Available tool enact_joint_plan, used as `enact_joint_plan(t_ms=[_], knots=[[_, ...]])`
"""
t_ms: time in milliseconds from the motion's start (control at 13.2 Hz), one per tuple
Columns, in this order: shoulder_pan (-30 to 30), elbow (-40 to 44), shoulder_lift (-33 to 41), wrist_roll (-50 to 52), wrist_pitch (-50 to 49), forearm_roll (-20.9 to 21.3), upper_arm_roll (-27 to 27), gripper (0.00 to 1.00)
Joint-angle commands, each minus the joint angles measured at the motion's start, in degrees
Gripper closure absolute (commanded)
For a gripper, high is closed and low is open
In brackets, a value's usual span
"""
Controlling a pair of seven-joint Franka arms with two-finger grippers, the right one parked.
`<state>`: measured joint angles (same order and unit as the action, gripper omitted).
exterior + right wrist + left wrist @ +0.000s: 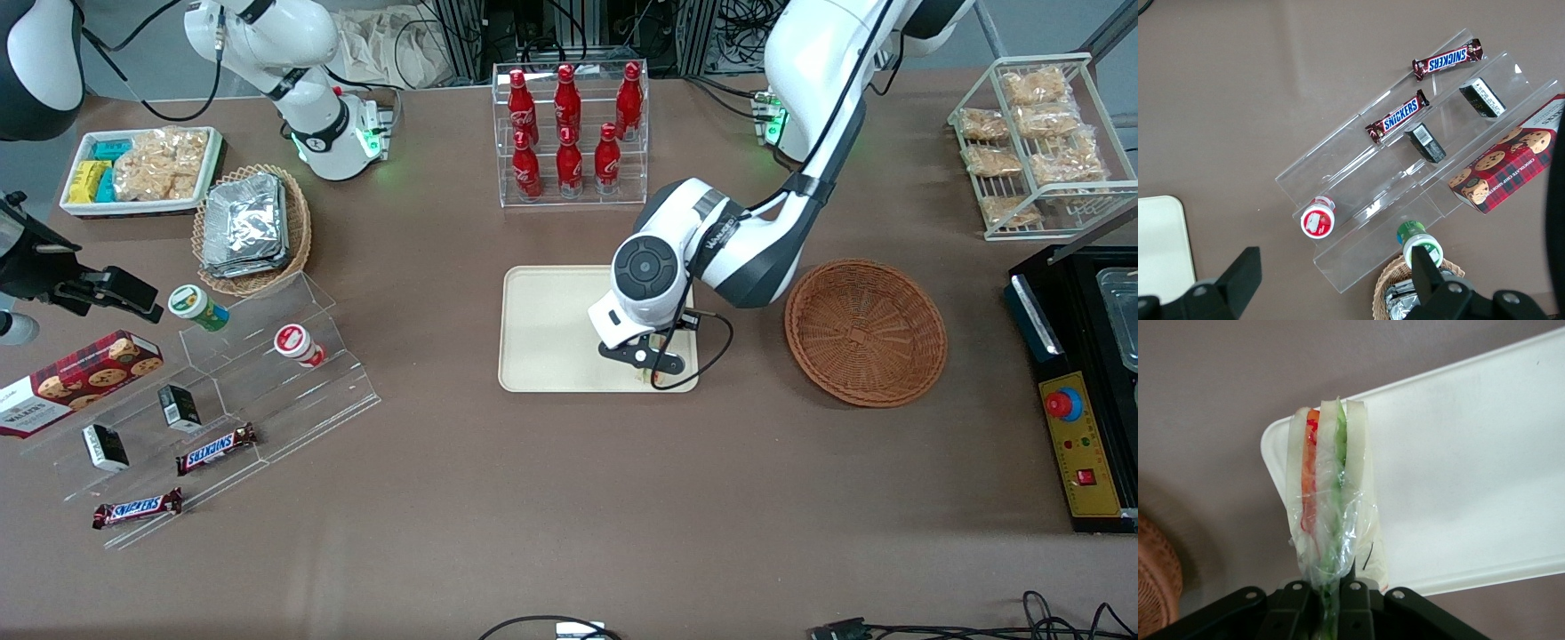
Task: Place sandwich from basket to tray
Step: 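Carry the held sandwich over to the cream tray, then lower the sandwich onto the tray and open the left gripper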
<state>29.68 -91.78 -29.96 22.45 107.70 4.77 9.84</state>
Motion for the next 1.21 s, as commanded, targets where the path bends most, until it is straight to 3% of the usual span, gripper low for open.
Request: enact_joint_plan(t_ms=[0, 377, 528, 604, 679, 755, 1132], knots=[[0.29, -9.19, 4.3, 0.3, 6.62, 0.76, -0.08, 1.0], [0.73, -11.05, 1.58, 7.78, 8.4, -0.11, -0.08, 1.0], [0.73, -10.96, 0.87, 9.1, 8.4, -0.2, -0.08, 0.95], [0.47, -11.05, 0.7, 9.54, 8.4, -0.2, -0.08, 0.84], [0.29, -10.96, 0.69, 9.63, 8.4, -0.29, -0.08, 0.35], [0.03, -10.96, 0.78, 9.63, 8.14, -0.29, -0.08, 0.0], [-0.15, -9.82, 4.28, 9.46, 4.11, -0.29, -0.52, 0.0]])
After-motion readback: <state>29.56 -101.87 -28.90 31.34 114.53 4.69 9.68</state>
